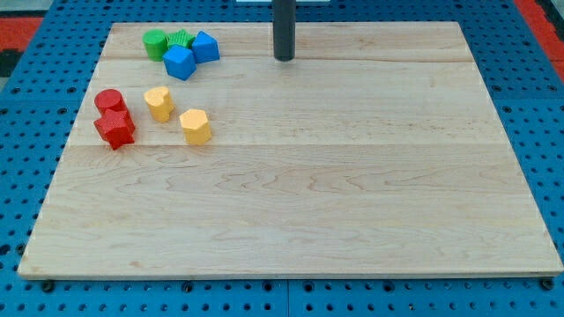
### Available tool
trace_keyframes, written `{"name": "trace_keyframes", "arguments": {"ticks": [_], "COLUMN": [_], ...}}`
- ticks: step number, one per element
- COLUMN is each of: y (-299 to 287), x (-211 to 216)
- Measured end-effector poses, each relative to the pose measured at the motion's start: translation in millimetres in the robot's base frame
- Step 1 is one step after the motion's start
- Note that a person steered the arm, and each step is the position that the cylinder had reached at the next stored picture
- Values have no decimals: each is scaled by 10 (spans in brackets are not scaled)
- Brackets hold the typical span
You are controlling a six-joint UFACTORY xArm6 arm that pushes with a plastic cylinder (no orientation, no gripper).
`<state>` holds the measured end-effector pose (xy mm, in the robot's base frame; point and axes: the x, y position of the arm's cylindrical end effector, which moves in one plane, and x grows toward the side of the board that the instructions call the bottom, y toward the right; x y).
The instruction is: Move your arm towards the center left
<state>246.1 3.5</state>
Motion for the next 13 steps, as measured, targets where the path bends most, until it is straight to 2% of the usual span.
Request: {"name": "trace_keyframes", "arguments": {"ticks": [1,3,6,7,8,9,10,11,12,13], "y": [-166,-542,-570,-563,-491,-346,-254,-1470,-2688,-3071], "x": [-509,-529,-446,-102,475,1271,2408,2886,2450,2037]}}
